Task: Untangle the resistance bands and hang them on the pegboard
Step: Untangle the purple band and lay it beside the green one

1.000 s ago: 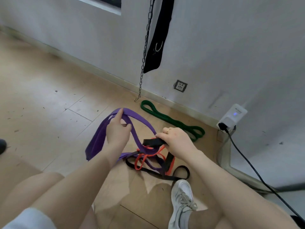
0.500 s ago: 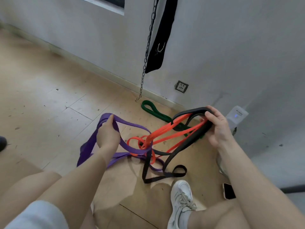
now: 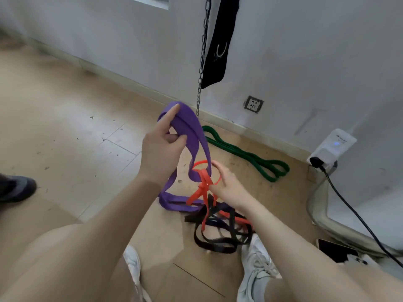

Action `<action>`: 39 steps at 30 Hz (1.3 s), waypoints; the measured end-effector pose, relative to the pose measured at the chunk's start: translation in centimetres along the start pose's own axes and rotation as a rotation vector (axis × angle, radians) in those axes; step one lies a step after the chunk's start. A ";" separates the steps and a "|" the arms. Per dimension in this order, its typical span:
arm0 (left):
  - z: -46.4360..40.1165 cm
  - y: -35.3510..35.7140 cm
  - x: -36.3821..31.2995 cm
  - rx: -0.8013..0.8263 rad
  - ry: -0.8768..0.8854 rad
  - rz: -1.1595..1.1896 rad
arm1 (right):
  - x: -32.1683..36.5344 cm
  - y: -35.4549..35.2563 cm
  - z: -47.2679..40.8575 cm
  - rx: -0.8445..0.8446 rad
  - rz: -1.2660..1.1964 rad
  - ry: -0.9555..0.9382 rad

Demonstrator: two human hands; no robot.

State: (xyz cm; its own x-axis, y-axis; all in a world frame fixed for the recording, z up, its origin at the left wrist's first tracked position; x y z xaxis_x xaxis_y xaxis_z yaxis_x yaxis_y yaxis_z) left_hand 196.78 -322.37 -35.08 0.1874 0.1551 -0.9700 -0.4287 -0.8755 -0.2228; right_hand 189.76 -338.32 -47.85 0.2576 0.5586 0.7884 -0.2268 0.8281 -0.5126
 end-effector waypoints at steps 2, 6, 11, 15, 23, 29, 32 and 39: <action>0.1 0.3 -0.2 -0.009 -0.005 0.063 | 0.9 1.9 -0.8 0.075 -0.146 -0.012; 0.0 -0.6 -0.6 -0.070 0.021 0.239 | -4.5 5.6 -0.7 0.230 -0.109 0.260; -0.6 -0.6 -0.6 -0.074 0.012 0.298 | -6.5 6.7 -0.5 0.158 -0.316 0.230; -0.9 -0.4 0.3 -0.072 -0.032 0.327 | -5.0 7.3 -2.4 0.193 -0.343 0.144; -1.7 -0.6 2.1 -0.092 -0.063 0.214 | -3.9 3.4 -2.5 -0.005 -0.404 0.152; -2.0 0.5 5.8 -0.060 -0.195 0.035 | 5.5 -3.1 0.5 0.065 -0.374 -0.178; -1.8 1.2 6.3 -0.023 -0.197 -0.079 | 9.8 -5.0 1.6 0.089 -0.298 -0.260; -1.0 1.3 7.6 -0.007 -0.267 -0.373 | 13.2 -12.0 4.9 -0.019 -0.782 -0.569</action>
State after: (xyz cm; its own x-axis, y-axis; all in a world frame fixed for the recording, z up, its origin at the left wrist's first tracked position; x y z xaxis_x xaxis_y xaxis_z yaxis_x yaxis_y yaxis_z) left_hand 198.54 -322.74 -42.62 0.0930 0.5721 -0.8149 -0.3693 -0.7403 -0.5618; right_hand 191.30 -341.14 -29.67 -0.1656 -0.2533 0.9531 -0.1676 0.9596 0.2259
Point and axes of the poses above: each hand's wrist, its own z-axis away from the middle knuckle, its own y-axis out of the palm, x = y × z, the point moved 7 cm from there along -z, towards the middle knuckle, and after that the axes turned 15 degrees about x, right-handed, at the moved point
